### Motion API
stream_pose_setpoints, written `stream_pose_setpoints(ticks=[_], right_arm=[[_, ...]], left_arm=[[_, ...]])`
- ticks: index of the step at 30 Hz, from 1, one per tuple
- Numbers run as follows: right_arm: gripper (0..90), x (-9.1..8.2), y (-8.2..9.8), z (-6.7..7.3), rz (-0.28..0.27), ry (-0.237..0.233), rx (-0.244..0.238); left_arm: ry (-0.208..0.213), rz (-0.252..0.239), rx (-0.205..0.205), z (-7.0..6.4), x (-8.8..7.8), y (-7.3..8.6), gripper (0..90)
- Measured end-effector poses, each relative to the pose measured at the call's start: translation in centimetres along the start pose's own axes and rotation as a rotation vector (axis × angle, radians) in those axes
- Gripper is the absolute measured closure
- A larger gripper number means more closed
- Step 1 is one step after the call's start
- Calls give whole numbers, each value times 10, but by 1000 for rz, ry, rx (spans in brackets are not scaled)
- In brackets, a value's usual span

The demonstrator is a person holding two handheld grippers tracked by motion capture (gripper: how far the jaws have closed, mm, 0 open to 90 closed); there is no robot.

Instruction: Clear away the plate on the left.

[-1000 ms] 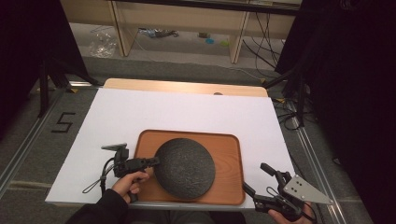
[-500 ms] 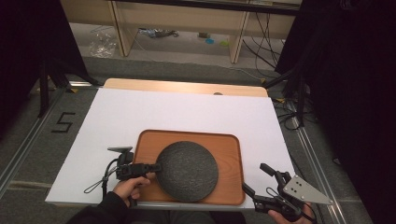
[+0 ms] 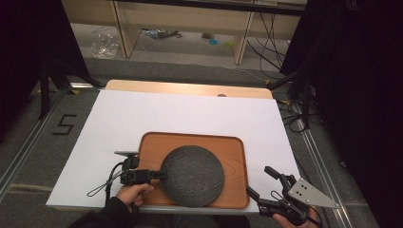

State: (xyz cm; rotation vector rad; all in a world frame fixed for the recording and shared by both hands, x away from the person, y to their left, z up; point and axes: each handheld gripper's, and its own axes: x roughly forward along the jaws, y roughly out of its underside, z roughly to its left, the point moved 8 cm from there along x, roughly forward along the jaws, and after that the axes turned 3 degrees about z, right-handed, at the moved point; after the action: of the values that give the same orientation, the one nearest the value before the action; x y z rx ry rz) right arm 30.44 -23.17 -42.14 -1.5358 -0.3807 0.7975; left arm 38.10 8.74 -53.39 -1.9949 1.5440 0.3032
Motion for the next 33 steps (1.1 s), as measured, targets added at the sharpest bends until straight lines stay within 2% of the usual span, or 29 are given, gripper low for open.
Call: stream_pose_setpoints(ticks=[5,6,7,9,11,13,15,16,17,19,21,22,24,25,27,30,33], right_arm=[[164,0,0,0,1,0,2],[164,0,0,0,0,1,-1],[164,0,0,0,-2,0,1],[165,0,0,0,0,0,1],[166,0,0,-1,5,4,-3],[165,-1,0,-2,7,22,-4],[165,-2,2,-2,33,7,-7],[166,0,1,-3,8,13,-5],[165,0,1,-2,5,5,0],[165,-1,1,-3,11,16,-6],[166,-2,2,-2,34,7,-6],[166,-1,1,-2,12,15,-5],[166,0,1,-2,10,3,2],[166,-1,2,-2,23,5,-2],[166,-1,1,-3,8,13,1],[166,-1,1,-4,10,18,-3],[166,0,1,-3,5,9,2]], left_arm=[[-19,16,19,0,3,2,781],[-41,29,22,2,5,4,771],[-79,34,27,4,5,5,763],[-95,37,22,5,7,7,752],[-95,40,22,5,7,7,747],[-100,46,37,6,7,7,745],[-105,50,47,5,7,7,739],[-103,51,51,5,7,7,732],[-112,49,53,4,7,7,729],[-104,53,55,4,6,7,714],[-101,58,55,3,6,7,661],[-93,56,46,0,5,6,631],[-124,53,76,0,0,4,577],[-138,48,75,0,-1,2,546],[-144,35,68,1,-4,-1,479],[-162,36,73,2,-7,-2,430],[-152,25,82,-1,-10,-4,405]])
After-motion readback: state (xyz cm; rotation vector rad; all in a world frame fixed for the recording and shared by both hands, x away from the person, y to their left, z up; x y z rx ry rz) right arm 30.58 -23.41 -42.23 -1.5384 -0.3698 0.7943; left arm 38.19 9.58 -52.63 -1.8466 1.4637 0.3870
